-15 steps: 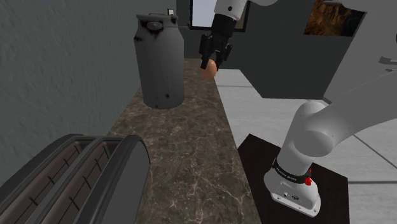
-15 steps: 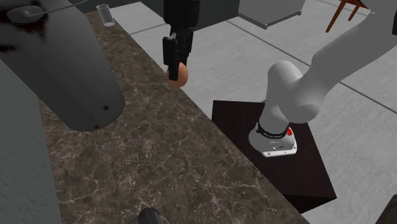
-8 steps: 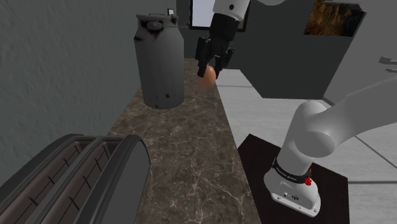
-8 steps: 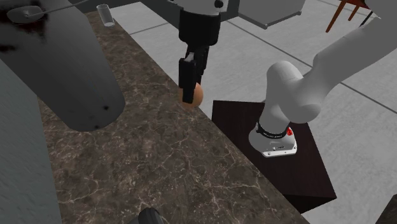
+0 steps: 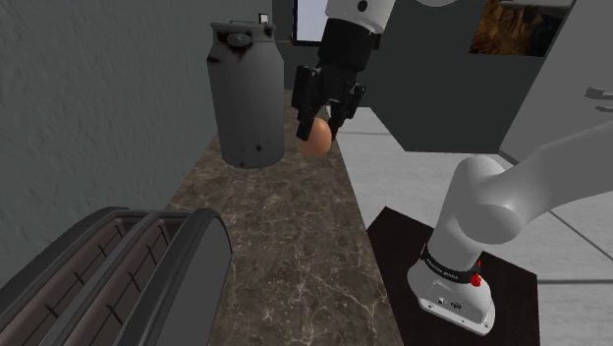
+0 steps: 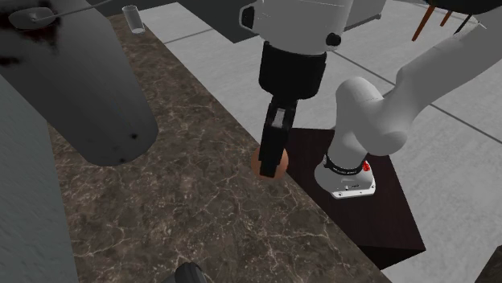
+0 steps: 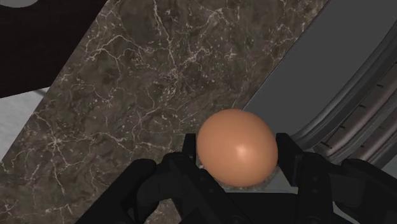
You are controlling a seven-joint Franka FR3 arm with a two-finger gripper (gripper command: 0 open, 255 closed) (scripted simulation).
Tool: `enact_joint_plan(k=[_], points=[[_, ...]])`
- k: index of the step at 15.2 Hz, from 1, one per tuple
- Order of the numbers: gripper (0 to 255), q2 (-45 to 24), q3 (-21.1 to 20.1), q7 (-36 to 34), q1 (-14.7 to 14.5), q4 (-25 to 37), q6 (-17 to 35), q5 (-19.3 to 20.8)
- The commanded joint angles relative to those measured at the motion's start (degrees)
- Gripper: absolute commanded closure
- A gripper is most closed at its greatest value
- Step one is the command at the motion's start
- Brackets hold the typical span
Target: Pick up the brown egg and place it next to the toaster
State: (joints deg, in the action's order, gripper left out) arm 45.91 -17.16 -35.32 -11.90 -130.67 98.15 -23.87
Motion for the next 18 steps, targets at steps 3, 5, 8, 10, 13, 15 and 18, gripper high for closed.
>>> enact_joint_plan(k=[3,5,8,10,13,15,18], points=[[255,-0.4,-5.6,-5.7,-1.2,1.4,1.1,-2.6],[255,-0.9,-8.3,-8.4,-1.6,2.5,1.7,-3.6],[255,-2.1,-12.5,-12.5,-1.9,4.6,2.6,-5.0],[255,-3.2,-15.4,-15.3,-1.9,6.3,3.2,-5.7],[255,-5.2,-19.9,-19.5,-1.5,9.3,4.2,-6.3],[255,-6.8,-23.2,-22.3,-0.8,11.6,4.9,-6.5],[255,-9.6,-28.5,-26.7,0.6,15.5,5.9,-6.2]])
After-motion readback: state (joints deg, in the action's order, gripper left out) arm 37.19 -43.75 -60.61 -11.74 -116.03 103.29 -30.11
